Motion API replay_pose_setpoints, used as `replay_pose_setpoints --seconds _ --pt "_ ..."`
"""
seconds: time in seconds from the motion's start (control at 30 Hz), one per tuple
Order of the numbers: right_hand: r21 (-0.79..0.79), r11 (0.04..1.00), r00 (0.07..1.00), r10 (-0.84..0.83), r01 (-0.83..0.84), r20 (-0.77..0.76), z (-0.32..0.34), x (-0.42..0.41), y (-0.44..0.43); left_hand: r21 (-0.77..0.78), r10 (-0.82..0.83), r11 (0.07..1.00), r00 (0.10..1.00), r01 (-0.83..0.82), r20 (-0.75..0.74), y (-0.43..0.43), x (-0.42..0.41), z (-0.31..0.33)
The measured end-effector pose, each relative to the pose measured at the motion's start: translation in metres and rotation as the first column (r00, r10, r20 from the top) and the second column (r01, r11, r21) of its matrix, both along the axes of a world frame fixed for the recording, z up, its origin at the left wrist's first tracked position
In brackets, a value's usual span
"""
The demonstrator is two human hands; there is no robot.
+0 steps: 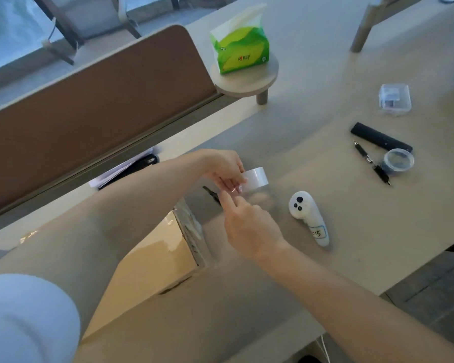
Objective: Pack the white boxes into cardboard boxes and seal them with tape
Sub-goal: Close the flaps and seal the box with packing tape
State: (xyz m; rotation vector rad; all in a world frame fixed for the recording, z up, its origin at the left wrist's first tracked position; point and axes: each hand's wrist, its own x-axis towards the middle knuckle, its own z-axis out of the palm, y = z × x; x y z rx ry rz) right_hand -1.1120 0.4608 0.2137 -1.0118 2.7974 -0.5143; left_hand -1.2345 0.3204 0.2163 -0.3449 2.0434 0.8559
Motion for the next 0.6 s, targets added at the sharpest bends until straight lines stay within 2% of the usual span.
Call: replay_pose_setpoints --seconds 0.2,0.37,0.5,0.6 --pt "0.067 0.998 0.996 0.009 -0.015 0.093 0.002 -0.005 -0.018 0.012 -0.009 1.0 1.0 0.009 -0.021 0.0 0.002 -0.004" --pt "0.151 0.986 0.984 0.044 -0.071 0.17 0.008 -0.003 -0.013 0.015 0.044 0.999 0.998 -0.044 -0.036 -0.01 0.004 -0.007" --pt "0.196 0.974 0.967 0.059 -0.11 0.248 0.007 0.002 0.0 0.027 0.174 0.985 0.965 -0.172 -0.194 -0.025 -0.001 0.001" --pt "0.176 0.983 0.968 0.006 -0.052 0.25 -0.007 -0.002 0.0 0.023 0.177 0.984 0.941 -0.179 -0.289 -0.034 -0.008 0.016"
